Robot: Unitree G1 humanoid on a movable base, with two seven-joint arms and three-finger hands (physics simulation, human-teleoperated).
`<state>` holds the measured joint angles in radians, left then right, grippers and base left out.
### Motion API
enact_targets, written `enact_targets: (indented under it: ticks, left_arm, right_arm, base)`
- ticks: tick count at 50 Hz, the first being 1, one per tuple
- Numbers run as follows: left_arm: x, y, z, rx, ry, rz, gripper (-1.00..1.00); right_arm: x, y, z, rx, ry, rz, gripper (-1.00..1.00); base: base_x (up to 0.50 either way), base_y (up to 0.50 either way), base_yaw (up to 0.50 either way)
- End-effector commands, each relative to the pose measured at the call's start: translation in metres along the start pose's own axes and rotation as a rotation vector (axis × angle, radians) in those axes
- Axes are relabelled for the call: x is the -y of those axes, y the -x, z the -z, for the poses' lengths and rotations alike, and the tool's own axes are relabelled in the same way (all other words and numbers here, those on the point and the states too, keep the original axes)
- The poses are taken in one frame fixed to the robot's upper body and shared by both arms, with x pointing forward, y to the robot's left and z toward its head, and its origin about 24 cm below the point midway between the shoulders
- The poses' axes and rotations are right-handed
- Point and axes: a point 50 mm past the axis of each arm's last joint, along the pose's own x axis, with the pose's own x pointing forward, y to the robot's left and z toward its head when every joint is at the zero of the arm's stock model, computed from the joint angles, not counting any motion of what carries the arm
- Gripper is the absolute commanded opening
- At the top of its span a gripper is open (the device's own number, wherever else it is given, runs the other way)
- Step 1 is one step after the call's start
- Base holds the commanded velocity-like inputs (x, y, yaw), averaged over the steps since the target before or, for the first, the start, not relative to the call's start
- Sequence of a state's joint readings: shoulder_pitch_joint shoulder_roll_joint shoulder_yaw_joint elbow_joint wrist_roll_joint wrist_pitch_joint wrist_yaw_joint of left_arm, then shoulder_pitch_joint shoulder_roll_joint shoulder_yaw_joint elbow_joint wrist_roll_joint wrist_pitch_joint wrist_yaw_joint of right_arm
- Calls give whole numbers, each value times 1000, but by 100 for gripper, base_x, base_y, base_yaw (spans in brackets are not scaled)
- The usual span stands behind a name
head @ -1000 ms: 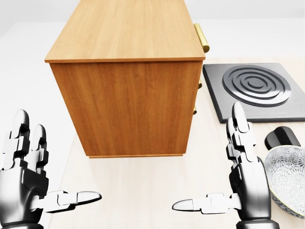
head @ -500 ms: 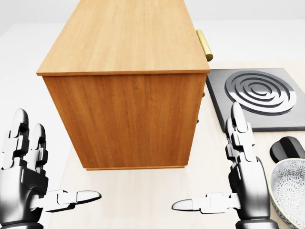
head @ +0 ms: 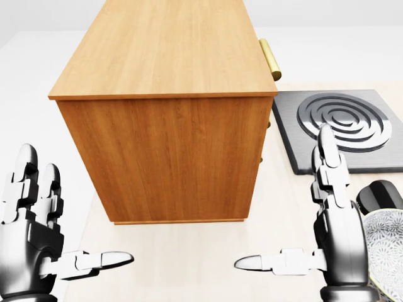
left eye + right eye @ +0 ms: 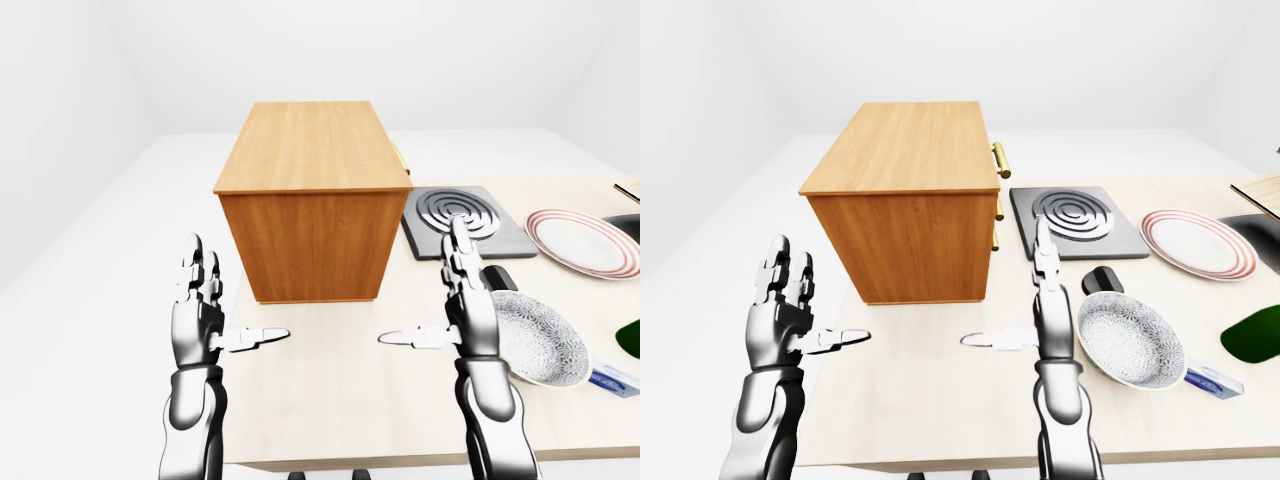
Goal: Put the bowl on the top of the cabinet.
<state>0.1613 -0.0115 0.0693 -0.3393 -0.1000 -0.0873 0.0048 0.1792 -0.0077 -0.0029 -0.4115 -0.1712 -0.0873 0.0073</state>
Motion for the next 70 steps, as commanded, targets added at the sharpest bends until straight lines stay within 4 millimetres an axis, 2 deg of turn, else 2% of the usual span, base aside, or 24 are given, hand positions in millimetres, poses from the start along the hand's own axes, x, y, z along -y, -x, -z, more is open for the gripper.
enact_targets:
  ticks: [1, 3, 8, 15, 29, 34, 44, 56, 70]
  left_arm:
    - [0, -1, 2, -5, -4, -6, 100]
    - [0, -1, 1, -4, -5, -7, 100]
    - [-1, -1, 0, 0, -7, -12, 100]
    - [-1, -3, 1, 1, -12, -21, 100]
    - [-2, -4, -1, 10, -13, -31, 100]
    - [-2, -4, -1, 9, -14, -29, 100]
    - [-1, -4, 0, 7, -15, -26, 100]
    - [0, -3, 3, -9, -15, -17, 100]
    - [0, -2, 3, -11, -17, -12, 100]
  right_arm:
    - [24, -8, -32, 144, 209, 99, 100]
    - [31, -11, -35, 156, 291, 59, 100]
    - [50, -12, -24, 77, 450, 38, 100]
    - [73, 10, 5, -130, 560, 19, 100]
    - [95, 24, -1, -218, 662, -12, 100]
    - [104, 34, 5, -289, 673, -15, 100]
    - [110, 46, 10, -362, 677, -17, 100]
    - [115, 66, 38, -545, 724, -28, 100]
    - [118, 77, 51, -632, 759, -45, 100]
  base:
    - [0, 0, 0]
    - [0, 0, 0]
    - [0, 0, 0]
    - [0, 0, 0]
    - [0, 0, 0]
    - [0, 0, 0]
    - [0, 0, 0]
    - [0, 0, 0]
    - [0, 0, 0]
